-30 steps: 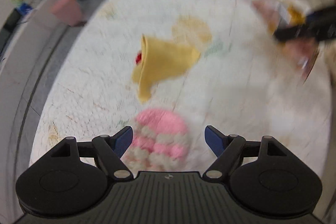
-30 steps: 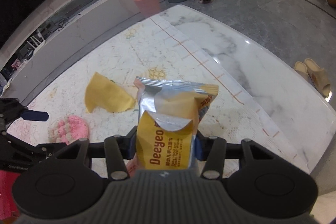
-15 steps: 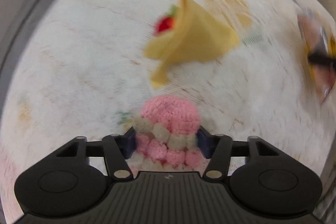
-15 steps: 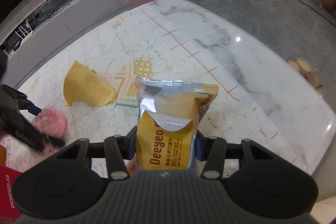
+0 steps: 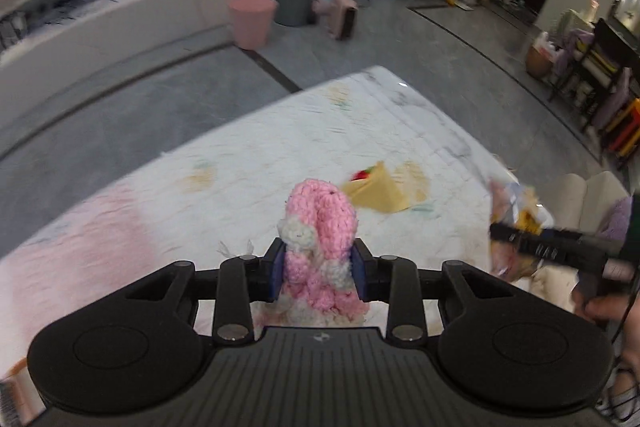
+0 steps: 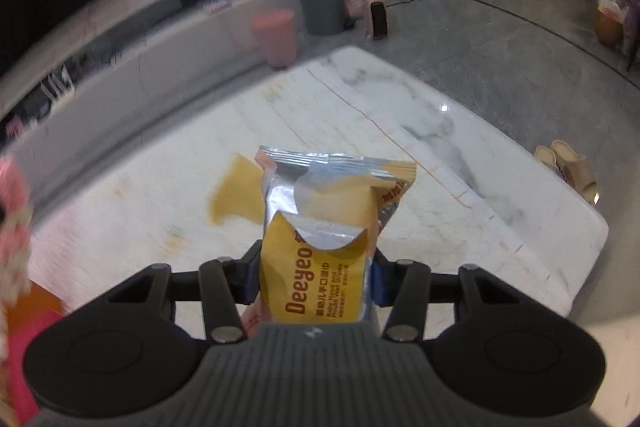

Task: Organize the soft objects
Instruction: 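Lift the Deeyeo bag with the right tool while the left tool grasps the pink knitted ball, then carry the pink knitted ball over the orange box and open the left tool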

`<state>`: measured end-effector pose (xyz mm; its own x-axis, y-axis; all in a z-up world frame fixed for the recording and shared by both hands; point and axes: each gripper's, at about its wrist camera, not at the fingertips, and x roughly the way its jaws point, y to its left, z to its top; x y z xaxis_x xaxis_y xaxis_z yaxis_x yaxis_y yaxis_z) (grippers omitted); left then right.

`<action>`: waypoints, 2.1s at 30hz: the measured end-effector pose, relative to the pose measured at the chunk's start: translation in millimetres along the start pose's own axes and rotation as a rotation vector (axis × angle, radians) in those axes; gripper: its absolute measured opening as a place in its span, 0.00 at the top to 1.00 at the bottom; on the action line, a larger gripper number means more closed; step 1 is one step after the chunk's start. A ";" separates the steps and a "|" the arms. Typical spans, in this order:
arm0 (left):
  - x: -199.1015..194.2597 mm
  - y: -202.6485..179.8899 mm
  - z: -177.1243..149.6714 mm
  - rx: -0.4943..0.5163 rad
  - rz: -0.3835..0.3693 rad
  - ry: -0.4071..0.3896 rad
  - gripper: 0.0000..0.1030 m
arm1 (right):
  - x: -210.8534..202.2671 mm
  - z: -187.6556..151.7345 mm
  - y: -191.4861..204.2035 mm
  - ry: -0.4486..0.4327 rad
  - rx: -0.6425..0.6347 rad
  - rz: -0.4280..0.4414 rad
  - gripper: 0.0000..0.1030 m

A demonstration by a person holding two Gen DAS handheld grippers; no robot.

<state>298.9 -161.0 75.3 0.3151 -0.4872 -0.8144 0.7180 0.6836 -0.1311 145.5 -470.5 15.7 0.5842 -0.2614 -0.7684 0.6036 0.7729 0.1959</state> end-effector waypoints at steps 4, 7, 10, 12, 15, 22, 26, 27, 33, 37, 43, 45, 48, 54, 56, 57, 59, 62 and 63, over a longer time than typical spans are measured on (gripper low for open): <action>-44.6 31.4 -24.7 -0.055 0.041 -0.057 0.63 | -46.6 7.4 69.7 -0.045 -0.014 0.042 0.51; -66.9 45.2 -35.7 -0.091 0.075 -0.070 0.63 | -83.3 9.6 134.8 -0.090 -0.083 0.123 0.51; -86.0 54.8 -46.6 -0.108 0.108 -0.094 0.63 | -111.9 1.6 192.9 -0.115 -0.146 0.209 0.51; -95.1 54.9 -59.8 -0.110 0.135 -0.097 0.63 | -124.8 -11.9 223.0 -0.111 -0.197 0.285 0.51; -109.2 54.8 -84.0 -0.116 0.168 -0.114 0.63 | -133.0 -34.7 251.6 -0.072 -0.252 0.387 0.51; -116.9 66.9 -156.4 -0.298 0.138 -0.175 0.63 | -132.2 -78.3 259.2 -0.023 -0.405 0.511 0.51; -93.6 68.3 -177.2 -0.417 0.255 -0.264 0.63 | -105.3 -92.7 231.1 0.033 -0.402 0.639 0.51; -86.0 70.7 -180.1 -0.460 0.262 -0.270 0.63 | -98.0 -96.2 221.4 0.039 -0.396 0.670 0.51; -25.8 60.6 -187.6 -0.486 0.368 -0.186 0.63 | -64.7 -123.1 167.7 0.014 -0.436 0.797 0.51; -11.0 62.5 -183.7 -0.473 0.332 -0.160 0.63 | -43.9 -129.9 156.7 0.063 -0.442 0.819 0.51; 25.5 88.6 -193.9 -0.593 0.145 -0.061 0.63 | -45.0 -131.7 148.9 0.069 -0.431 0.805 0.51; 34.9 87.2 -196.0 -0.572 0.123 -0.021 0.63 | -50.2 -131.7 149.6 0.056 -0.428 0.800 0.51; 45.7 80.7 -197.1 -0.536 0.148 0.013 0.60 | -50.6 -127.7 146.9 0.047 -0.414 0.795 0.51; 55.5 58.4 -185.7 -0.440 0.277 0.021 0.34 | -45.7 -133.0 155.1 0.037 -0.416 0.791 0.51; 45.3 59.3 -181.6 -0.460 0.281 -0.002 0.27 | -46.2 -133.4 156.0 0.040 -0.426 0.785 0.51; 36.6 60.1 -179.6 -0.470 0.273 -0.026 0.25 | -47.7 -134.0 156.7 0.040 -0.430 0.783 0.51; 13.9 62.3 -175.2 -0.496 0.282 -0.081 0.24 | -48.5 -132.0 158.6 0.037 -0.436 0.774 0.51; -26.1 68.2 -179.8 -0.530 0.300 -0.193 0.18 | -53.4 -125.1 162.6 0.023 -0.442 0.749 0.51; -39.8 69.1 -182.8 -0.528 0.323 -0.225 0.17 | -56.4 -123.0 165.6 0.012 -0.451 0.739 0.51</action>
<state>222.6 5.0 -4.7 0.6268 -0.2757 -0.7288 0.1830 0.9612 -0.2062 145.7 -256.7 16.5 0.7345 0.4031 -0.5459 -0.2032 0.8982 0.3898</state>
